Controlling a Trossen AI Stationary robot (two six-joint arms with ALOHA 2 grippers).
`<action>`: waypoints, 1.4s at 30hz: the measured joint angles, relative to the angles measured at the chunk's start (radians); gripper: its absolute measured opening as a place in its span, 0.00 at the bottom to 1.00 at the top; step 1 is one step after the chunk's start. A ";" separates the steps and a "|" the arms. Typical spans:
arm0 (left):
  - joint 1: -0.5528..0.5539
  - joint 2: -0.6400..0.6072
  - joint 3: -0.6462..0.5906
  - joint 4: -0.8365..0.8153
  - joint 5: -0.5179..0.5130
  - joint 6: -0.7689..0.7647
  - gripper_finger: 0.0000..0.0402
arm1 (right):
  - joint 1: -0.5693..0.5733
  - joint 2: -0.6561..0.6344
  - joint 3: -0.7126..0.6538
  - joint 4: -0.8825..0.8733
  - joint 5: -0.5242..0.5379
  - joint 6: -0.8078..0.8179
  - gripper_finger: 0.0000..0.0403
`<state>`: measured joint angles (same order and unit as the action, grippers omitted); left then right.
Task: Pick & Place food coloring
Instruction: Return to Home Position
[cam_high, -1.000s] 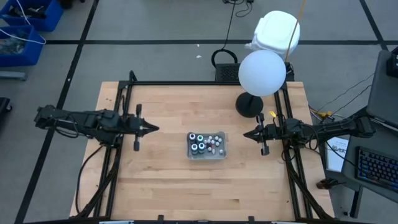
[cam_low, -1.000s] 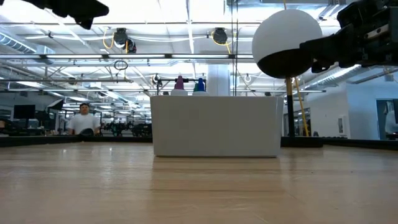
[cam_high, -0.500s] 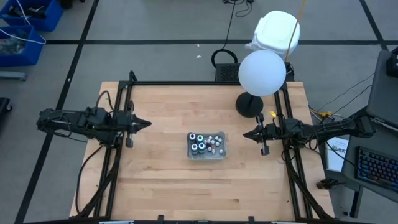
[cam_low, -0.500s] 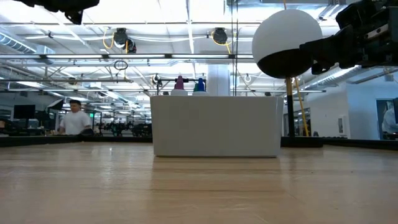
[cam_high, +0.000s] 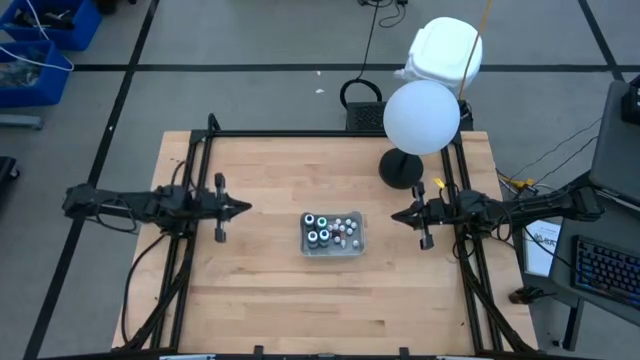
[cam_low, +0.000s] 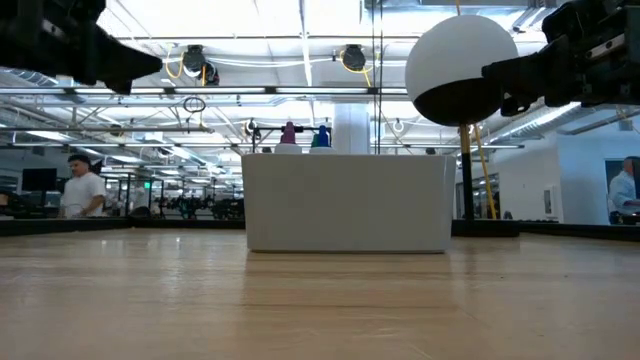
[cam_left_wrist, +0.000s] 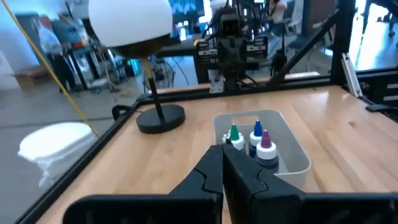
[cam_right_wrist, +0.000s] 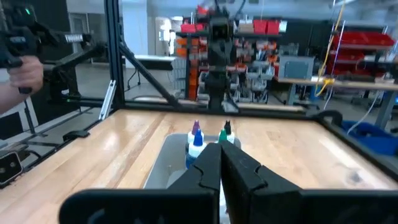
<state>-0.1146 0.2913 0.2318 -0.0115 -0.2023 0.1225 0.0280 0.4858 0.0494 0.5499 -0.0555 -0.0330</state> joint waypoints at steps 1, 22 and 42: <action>0.004 -0.018 -0.032 0.031 0.005 0.007 0.02 | 0.000 0.000 0.000 0.010 0.000 -0.007 0.00; 0.014 -0.200 -0.220 0.045 0.095 0.049 0.02 | -0.010 0.026 -0.035 0.021 -0.018 -0.076 0.00; 0.015 -0.187 -0.219 0.029 0.124 0.044 0.01 | -0.010 0.162 -0.035 0.142 0.055 -0.058 0.00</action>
<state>-0.0998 0.1047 0.0128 0.0174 -0.0784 0.1666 0.0185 0.6479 0.0143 0.6922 -0.0010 -0.0913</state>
